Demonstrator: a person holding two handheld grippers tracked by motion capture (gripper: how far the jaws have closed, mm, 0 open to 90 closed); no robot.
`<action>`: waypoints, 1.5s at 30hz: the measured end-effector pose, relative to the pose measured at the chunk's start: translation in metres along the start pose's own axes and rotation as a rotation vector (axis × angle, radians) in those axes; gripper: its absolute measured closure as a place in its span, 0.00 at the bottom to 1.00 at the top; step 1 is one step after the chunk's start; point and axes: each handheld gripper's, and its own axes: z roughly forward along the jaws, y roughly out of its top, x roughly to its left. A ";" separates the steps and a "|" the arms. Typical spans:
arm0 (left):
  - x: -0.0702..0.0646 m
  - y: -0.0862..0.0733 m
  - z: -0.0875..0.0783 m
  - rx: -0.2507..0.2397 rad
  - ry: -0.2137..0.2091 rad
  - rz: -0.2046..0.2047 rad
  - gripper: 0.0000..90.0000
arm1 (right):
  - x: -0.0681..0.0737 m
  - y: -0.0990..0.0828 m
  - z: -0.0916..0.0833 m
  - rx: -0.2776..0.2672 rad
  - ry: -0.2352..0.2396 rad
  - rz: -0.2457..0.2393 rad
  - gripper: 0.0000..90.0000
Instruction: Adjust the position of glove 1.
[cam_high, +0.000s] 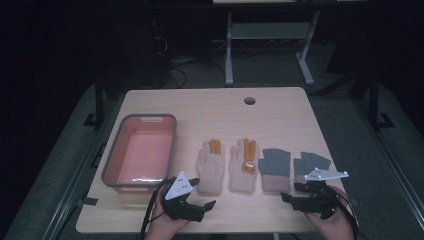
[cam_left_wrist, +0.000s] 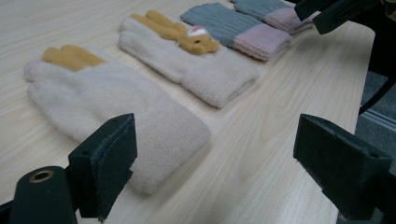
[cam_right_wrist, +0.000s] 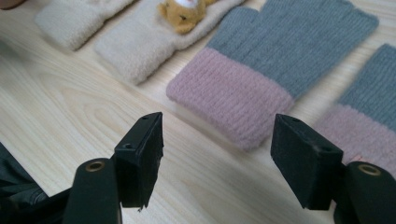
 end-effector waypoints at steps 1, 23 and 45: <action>0.000 0.000 0.000 0.000 0.000 0.000 0.15 | 0.000 0.000 0.000 0.000 0.000 0.000 0.37; -0.004 -0.003 -0.004 -0.014 0.002 0.017 0.15 | 0.017 0.054 0.008 0.079 0.072 -0.101 0.37; -0.005 -0.005 -0.003 -0.001 0.004 0.027 0.15 | 0.030 0.105 0.027 0.154 0.079 -0.194 0.37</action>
